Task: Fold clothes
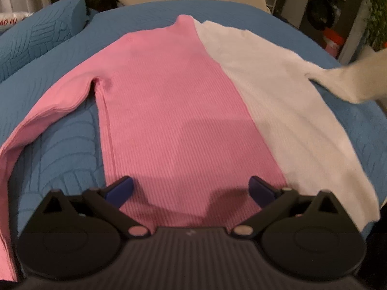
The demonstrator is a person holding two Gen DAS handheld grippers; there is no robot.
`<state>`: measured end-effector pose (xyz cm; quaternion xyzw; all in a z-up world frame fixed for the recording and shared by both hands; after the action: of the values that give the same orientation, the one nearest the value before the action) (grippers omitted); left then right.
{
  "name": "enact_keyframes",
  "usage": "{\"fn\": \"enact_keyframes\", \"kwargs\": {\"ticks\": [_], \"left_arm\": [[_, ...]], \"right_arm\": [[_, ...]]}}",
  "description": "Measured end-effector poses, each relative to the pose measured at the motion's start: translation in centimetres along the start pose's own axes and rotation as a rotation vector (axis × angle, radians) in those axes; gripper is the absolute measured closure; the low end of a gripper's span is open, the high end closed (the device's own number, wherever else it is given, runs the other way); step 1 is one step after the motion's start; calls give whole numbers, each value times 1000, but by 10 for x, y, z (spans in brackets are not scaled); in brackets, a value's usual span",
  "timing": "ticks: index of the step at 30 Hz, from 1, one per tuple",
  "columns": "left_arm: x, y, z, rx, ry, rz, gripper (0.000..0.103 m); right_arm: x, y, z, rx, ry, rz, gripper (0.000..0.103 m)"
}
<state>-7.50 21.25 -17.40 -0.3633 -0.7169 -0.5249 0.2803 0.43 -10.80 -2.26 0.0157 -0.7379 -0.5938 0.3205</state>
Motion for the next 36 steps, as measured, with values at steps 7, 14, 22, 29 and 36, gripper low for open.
{"fn": "enact_keyframes", "kwargs": {"ticks": [7,14,22,29,36], "left_arm": [[13,4,12,99,-33,-47,0],[38,16,23,165,-61,-136,1],[194,6,123,325,6,-367,0],[232,-109,243,729,121,-312,0],[189,-165,248,888,-58,-252,4]], "right_arm": [[-8,-49,128,203,187,150,94],[-8,-70,181,254,231,188,92],[-6,-82,220,249,272,199,63],[0,-62,186,83,259,131,60],[-15,-58,175,13,246,192,60]]}}
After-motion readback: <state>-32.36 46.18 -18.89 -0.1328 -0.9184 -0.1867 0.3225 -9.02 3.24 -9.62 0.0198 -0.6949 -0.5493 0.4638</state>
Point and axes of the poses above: each gripper's, at about its wrist camera, not at the fingertips, and x roughly against the way its jaws point, z to its left, y to its top, the point moved 4 cm from there along -x, roughly the way its jaws point, and after that the axes turned 14 degrees about -y, right-handed, at the moved point
